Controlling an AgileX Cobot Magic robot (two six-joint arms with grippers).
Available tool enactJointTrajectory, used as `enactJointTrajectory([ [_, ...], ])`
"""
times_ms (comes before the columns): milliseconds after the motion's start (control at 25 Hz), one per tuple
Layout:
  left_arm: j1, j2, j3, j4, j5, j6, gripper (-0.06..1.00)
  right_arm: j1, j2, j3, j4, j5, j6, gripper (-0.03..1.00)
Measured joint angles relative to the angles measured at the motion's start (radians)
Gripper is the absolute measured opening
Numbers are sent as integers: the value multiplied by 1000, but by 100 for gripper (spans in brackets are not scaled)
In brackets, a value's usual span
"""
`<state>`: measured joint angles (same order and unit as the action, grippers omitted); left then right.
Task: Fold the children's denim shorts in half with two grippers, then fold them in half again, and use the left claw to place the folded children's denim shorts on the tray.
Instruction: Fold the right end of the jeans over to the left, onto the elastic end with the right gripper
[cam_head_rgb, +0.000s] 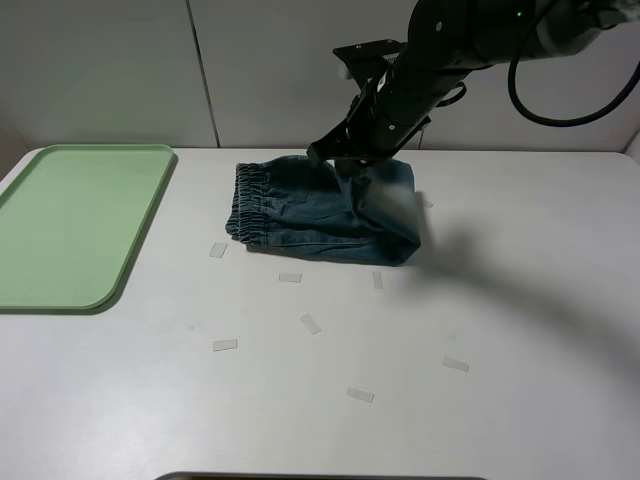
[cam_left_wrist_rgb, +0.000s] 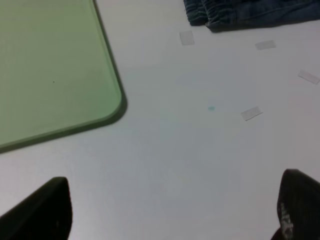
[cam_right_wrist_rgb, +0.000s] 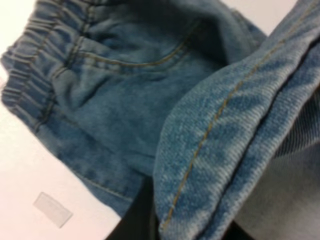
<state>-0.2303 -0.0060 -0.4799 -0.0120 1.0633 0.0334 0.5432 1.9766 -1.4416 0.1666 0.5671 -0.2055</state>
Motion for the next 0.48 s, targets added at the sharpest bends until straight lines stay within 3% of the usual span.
enactJointTrajectory([
  [480,0,0,0,0,0,0,81,60,1,-9,28,-108,0,4],
])
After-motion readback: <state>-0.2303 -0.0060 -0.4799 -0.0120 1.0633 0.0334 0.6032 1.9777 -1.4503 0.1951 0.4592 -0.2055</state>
